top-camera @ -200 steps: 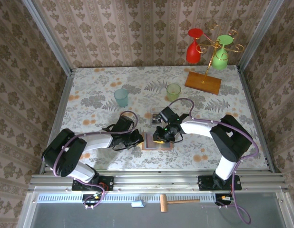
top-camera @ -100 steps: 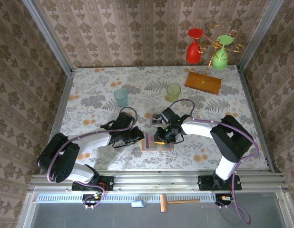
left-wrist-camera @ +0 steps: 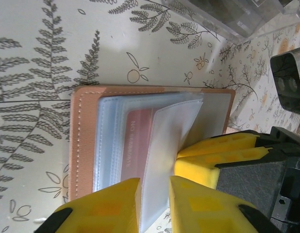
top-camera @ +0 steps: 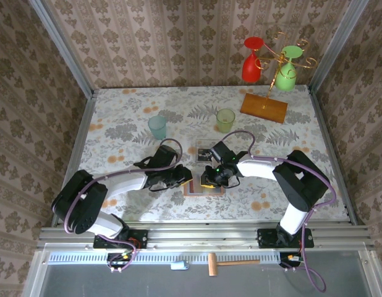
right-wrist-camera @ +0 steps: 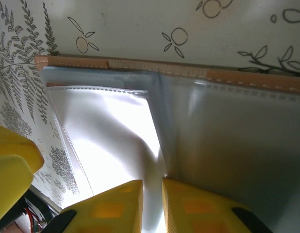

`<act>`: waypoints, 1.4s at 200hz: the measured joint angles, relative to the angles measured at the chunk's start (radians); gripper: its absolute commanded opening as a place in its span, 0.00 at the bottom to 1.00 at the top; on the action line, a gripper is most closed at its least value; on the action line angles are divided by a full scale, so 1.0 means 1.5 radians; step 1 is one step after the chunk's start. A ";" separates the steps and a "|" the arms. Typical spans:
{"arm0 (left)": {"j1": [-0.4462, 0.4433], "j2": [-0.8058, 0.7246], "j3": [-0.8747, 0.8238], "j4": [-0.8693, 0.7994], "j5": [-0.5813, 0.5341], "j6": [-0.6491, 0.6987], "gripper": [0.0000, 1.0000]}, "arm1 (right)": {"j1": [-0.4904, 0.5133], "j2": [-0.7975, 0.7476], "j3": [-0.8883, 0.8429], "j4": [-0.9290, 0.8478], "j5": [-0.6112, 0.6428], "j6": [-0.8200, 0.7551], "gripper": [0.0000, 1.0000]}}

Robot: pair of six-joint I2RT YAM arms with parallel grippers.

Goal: Take the credit cards out of the card holder

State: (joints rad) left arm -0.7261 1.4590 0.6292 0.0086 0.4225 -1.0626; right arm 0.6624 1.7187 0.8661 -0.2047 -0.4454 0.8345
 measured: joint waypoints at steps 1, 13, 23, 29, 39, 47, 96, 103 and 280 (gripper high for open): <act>0.000 0.000 0.000 0.000 0.000 0.000 0.23 | 0.000 0.000 0.000 0.000 0.000 0.000 0.18; 0.000 0.007 0.000 0.005 0.003 0.000 0.24 | -0.001 -0.001 -0.003 0.004 -0.003 0.002 0.18; -0.001 0.012 0.000 0.007 0.005 0.000 0.24 | -0.001 -0.001 -0.004 0.006 -0.003 0.004 0.18; -0.001 0.014 0.000 0.008 0.005 0.000 0.24 | -0.001 -0.001 -0.004 0.006 -0.003 0.005 0.18; -0.001 0.018 0.000 0.011 0.008 -0.001 0.24 | -0.001 -0.002 -0.005 0.009 -0.003 0.005 0.18; -0.003 0.023 0.000 0.016 0.009 -0.001 0.24 | -0.002 -0.002 -0.006 0.011 -0.004 0.005 0.18; -0.005 0.041 0.000 0.025 0.018 -0.005 0.24 | -0.004 -0.002 -0.007 0.015 -0.005 0.005 0.18; -0.005 0.043 0.000 0.028 0.018 -0.005 0.24 | -0.004 -0.002 -0.007 0.015 -0.005 0.005 0.18; -0.014 0.055 0.003 0.035 0.035 -0.010 0.14 | -0.004 -0.006 -0.016 0.023 -0.006 0.007 0.18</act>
State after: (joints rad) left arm -0.7467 1.5417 0.6338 0.0616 0.4755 -1.0779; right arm 0.6567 1.7096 0.8425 -0.1699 -0.4538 0.8452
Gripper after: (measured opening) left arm 0.141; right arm 0.176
